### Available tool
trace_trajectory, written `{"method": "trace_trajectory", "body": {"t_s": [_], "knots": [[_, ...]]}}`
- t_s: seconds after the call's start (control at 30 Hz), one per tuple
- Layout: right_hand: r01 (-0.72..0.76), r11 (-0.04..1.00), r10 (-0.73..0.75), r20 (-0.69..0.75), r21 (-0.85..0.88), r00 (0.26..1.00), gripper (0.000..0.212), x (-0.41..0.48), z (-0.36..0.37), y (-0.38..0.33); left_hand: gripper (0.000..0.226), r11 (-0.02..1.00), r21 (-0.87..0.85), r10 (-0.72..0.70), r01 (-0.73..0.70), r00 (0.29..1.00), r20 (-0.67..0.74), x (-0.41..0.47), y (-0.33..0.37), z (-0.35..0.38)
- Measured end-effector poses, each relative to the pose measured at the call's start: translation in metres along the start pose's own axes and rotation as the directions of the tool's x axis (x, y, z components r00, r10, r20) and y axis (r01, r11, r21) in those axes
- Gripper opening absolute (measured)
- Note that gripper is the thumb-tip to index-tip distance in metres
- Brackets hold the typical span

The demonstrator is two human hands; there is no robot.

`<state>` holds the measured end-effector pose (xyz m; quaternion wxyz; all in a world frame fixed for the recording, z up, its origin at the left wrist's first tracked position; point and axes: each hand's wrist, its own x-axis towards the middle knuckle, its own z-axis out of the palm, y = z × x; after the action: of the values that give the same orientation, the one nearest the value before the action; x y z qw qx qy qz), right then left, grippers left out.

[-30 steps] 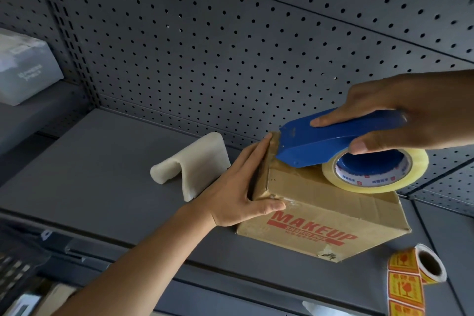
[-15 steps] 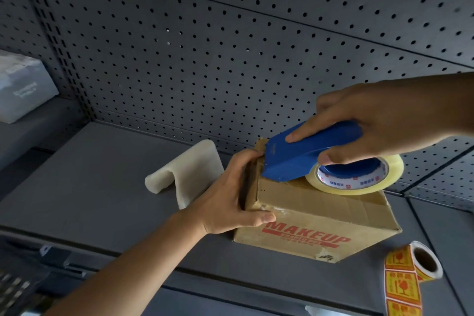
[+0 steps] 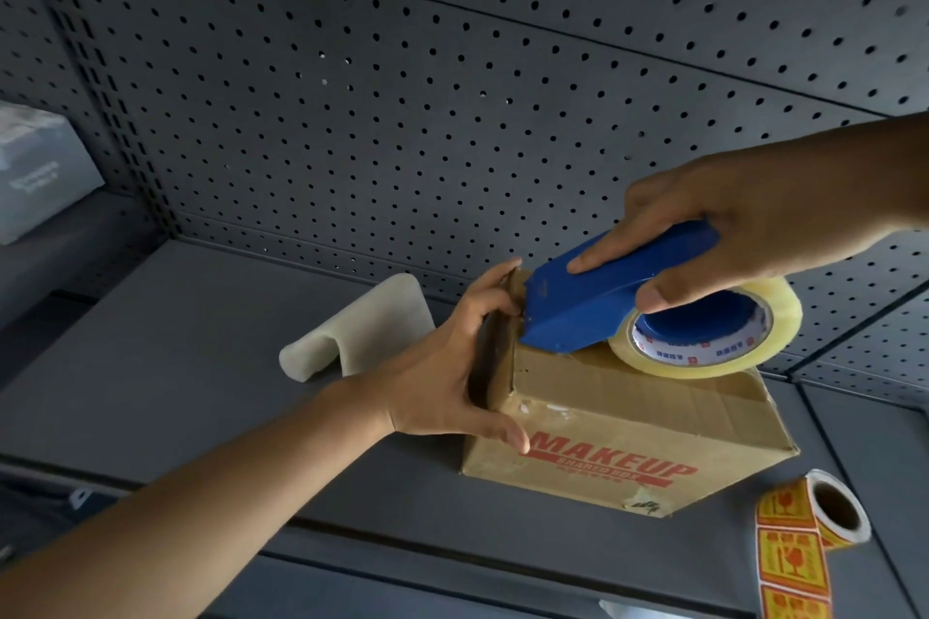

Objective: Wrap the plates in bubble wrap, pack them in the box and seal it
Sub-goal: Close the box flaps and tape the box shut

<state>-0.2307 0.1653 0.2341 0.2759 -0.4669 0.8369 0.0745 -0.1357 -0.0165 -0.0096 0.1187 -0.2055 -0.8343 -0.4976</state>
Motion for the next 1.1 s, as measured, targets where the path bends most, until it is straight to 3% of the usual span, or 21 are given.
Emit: {"method": "trace_trajectory", "body": {"t_s": [0.27,0.53,1.1], "knots": [[0.064,0.998,-0.064,0.03,0.003,0.998,0.041,0.004,0.001,0.001,0.094,0.995,-0.103,-0.019,0.018,1.0,-0.008,0.003,-0.007,0.002],[0.129,0.991,-0.129,0.007,-0.041,0.992,0.041,0.012,0.005,0.002,0.138,0.973,-0.146,-0.163,0.177,0.981,0.104,0.004,-0.004,0.001],[0.105,0.991,-0.105,0.013,-0.088,0.994,0.045,0.001,0.005,0.007,0.117,0.984,-0.062,-0.164,0.169,0.983,0.084,0.003,-0.002,-0.002]]}}
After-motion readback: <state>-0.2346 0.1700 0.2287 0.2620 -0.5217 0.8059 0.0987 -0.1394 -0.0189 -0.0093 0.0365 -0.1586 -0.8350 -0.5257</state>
